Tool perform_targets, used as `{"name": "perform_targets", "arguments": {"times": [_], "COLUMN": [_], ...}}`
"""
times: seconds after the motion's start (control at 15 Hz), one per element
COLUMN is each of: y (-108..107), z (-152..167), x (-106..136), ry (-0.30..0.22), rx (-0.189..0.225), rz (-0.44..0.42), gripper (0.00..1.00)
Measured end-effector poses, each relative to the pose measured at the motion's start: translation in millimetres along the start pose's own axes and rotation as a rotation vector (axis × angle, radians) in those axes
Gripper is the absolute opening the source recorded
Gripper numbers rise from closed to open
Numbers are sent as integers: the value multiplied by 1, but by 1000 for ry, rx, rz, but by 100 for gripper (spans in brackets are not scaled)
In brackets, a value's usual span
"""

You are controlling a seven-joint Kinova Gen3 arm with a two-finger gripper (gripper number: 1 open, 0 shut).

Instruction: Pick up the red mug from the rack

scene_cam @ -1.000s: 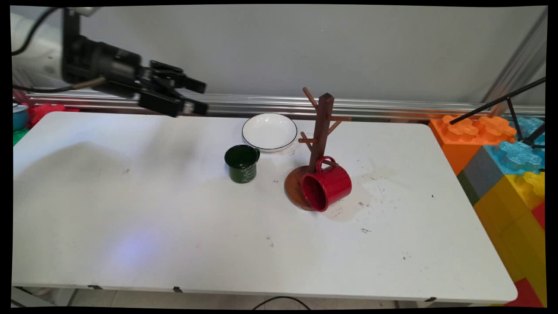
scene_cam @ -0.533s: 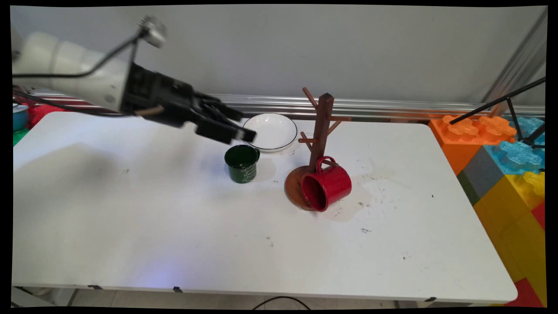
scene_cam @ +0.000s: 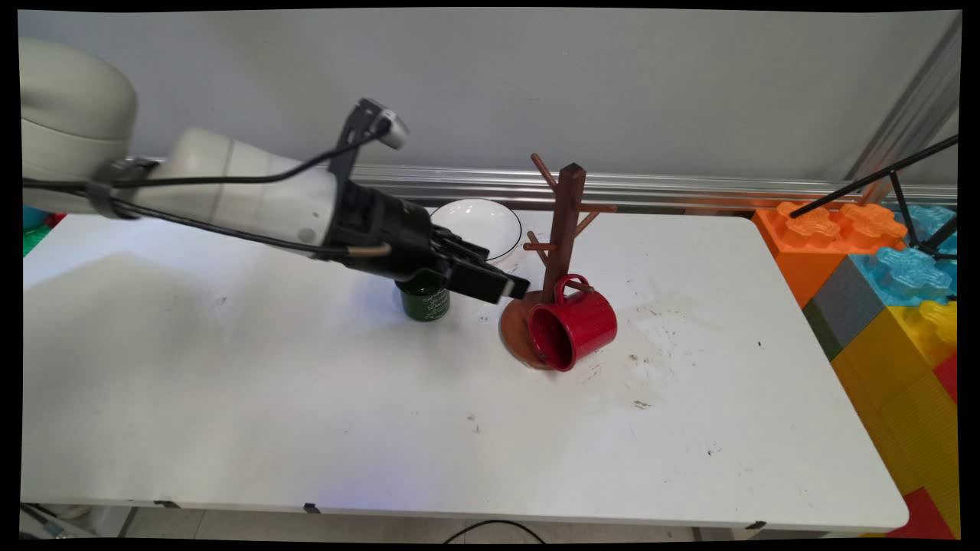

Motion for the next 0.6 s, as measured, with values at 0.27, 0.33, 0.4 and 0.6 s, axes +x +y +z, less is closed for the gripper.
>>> {"name": "perform_targets", "arguments": {"times": [0.27, 0.33, 0.4, 0.6], "y": [19, 21, 24, 33], "z": [23, 26, 31, 43], "x": [-9, -10, -13, -18], "ry": [-27, -31, -37, -53], "rx": [28, 33, 38, 47], "rz": [-52, -58, -68, -93], "gripper": [100, 100, 100, 100]}}
